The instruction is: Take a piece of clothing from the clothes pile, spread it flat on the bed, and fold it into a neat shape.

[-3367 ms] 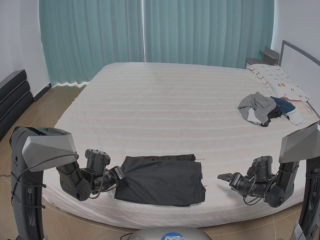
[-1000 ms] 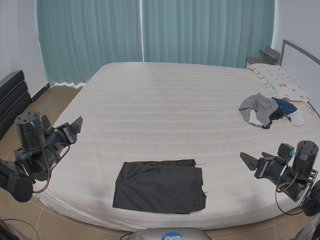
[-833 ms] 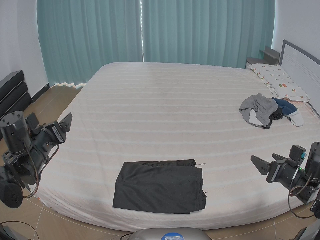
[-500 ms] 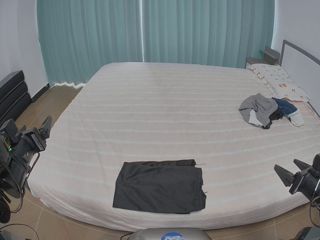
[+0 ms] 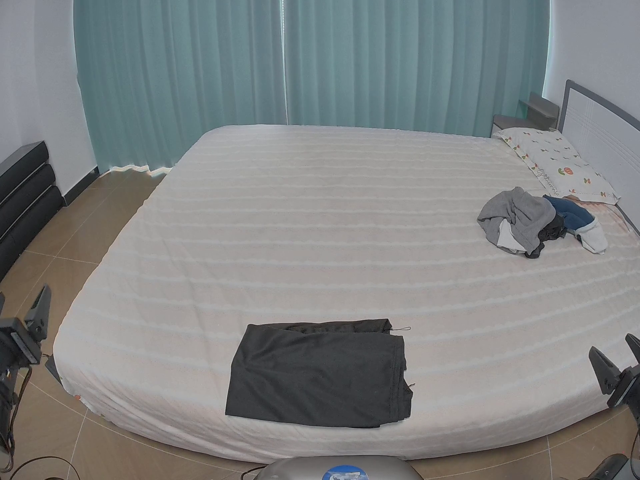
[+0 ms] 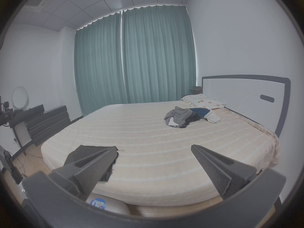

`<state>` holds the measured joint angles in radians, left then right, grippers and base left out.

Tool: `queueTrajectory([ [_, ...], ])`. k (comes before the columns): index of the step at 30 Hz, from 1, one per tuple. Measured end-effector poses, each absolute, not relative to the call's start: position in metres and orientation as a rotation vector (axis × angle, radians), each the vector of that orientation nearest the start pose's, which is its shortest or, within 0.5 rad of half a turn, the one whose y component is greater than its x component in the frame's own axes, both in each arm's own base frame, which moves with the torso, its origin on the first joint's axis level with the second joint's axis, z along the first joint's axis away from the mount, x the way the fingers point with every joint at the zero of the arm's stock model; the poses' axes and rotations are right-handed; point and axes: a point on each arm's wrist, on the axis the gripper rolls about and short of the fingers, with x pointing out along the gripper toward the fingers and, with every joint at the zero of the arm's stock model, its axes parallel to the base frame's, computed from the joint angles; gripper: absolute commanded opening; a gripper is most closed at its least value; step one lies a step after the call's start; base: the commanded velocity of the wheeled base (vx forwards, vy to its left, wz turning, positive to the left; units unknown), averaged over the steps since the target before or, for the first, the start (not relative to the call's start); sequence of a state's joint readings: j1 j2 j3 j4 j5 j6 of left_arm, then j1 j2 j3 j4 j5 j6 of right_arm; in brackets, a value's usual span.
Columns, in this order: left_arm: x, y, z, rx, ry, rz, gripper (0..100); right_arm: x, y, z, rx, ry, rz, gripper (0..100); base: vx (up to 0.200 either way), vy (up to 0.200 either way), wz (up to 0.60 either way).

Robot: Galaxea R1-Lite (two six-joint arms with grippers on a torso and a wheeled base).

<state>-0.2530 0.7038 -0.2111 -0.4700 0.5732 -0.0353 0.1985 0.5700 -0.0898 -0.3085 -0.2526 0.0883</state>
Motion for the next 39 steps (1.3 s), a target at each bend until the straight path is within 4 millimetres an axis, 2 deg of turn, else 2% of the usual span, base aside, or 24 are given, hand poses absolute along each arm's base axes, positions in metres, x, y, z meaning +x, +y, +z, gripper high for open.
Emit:
queueTrajectory([
  [4,0.032,0.005,0.169,0.003,0.01,0.359,100,0.024,-0.002,0.125,0.021,0.171,-0.105,100,0.0,0.0,0.0],
  [8,0.014,0.01,0.164,0.028,-0.016,0.413,100,0.012,-0.004,0.12,-0.005,0.196,-0.151,100,0.0,0.0,0.0],
  [15,-0.012,0.013,0.159,0.044,-0.103,0.53,100,-0.013,-0.006,0.117,-0.064,0.25,-0.194,100,0.0,0.0,0.0],
  [20,-0.027,0.011,0.154,0.036,-0.169,0.602,100,-0.033,-0.006,0.116,-0.088,0.193,-0.212,100,0.0,0.0,0.0],
  [25,-0.036,0.01,0.152,0.02,-0.234,0.642,100,-0.044,-0.006,0.116,-0.072,0.113,-0.231,100,0.0,0.0,0.0],
  [30,-0.04,0.009,0.153,0.008,-0.279,0.65,100,-0.046,-0.004,0.122,-0.031,0.009,-0.17,100,0.0,0.0,0.0],
  [34,-0.039,0.009,0.149,0.013,-0.277,0.621,100,-0.044,-0.003,0.127,-0.023,-0.101,-0.133,100,0.0,0.0,0.0],
  [39,-0.033,0.007,0.14,0.031,-0.278,0.528,100,-0.033,-0.002,0.115,-0.036,-0.179,-0.103,100,0.0,0.0,0.0],
])
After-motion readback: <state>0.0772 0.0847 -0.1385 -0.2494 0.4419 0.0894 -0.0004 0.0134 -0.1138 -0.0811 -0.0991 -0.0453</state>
